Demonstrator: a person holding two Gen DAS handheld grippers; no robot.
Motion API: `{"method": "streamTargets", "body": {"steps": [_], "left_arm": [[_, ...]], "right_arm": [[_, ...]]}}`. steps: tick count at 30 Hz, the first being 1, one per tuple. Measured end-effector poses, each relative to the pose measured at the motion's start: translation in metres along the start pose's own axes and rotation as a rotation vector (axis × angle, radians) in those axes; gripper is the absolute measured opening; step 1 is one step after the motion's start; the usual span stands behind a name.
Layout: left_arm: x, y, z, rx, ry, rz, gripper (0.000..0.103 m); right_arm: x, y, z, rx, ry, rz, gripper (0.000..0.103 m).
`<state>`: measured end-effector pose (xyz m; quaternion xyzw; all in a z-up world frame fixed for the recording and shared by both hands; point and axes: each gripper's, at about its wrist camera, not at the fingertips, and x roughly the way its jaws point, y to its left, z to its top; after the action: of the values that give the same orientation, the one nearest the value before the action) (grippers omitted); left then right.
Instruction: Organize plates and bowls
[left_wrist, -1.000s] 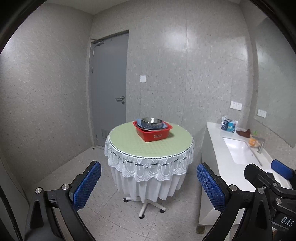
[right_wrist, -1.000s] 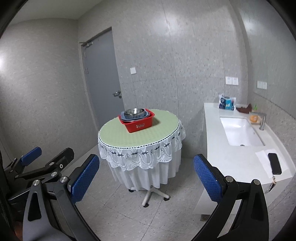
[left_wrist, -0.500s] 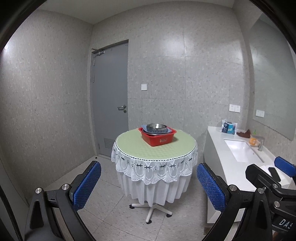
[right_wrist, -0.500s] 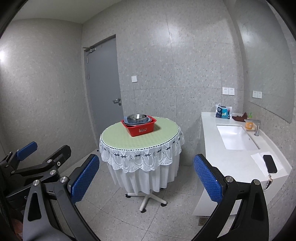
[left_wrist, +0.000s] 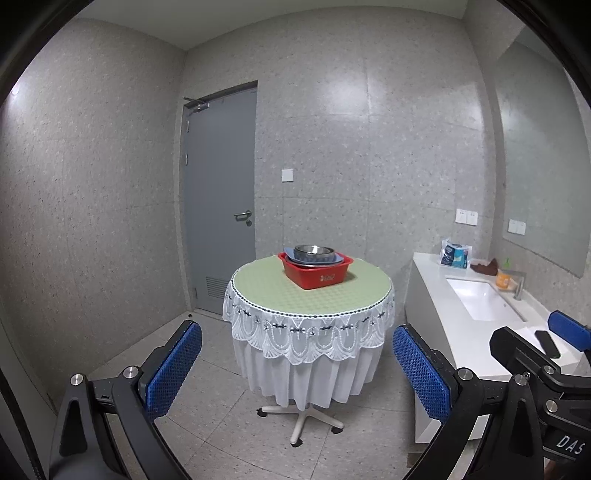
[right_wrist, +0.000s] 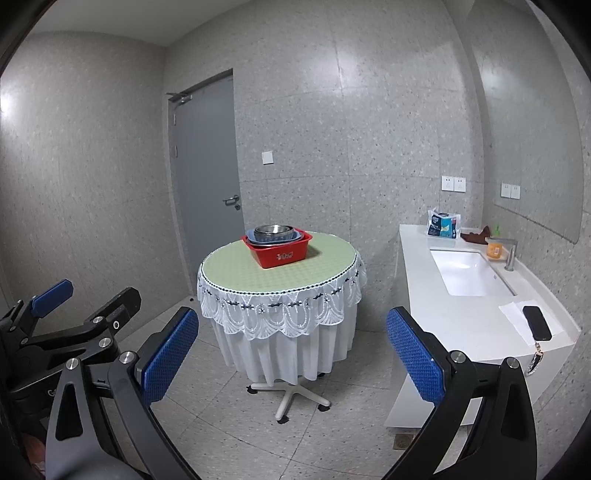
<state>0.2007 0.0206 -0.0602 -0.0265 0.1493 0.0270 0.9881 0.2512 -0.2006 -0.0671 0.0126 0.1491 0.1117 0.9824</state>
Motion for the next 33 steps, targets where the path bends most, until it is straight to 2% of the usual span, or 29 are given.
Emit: {"method": "streamTargets", "body": {"steps": [33], "left_arm": [[0.017,-0.005,-0.006,0.018,-0.009,0.006,0.102]], "right_arm": [[0.0,-0.003,0.003,-0.002,0.01,0.0,0.103]]}}
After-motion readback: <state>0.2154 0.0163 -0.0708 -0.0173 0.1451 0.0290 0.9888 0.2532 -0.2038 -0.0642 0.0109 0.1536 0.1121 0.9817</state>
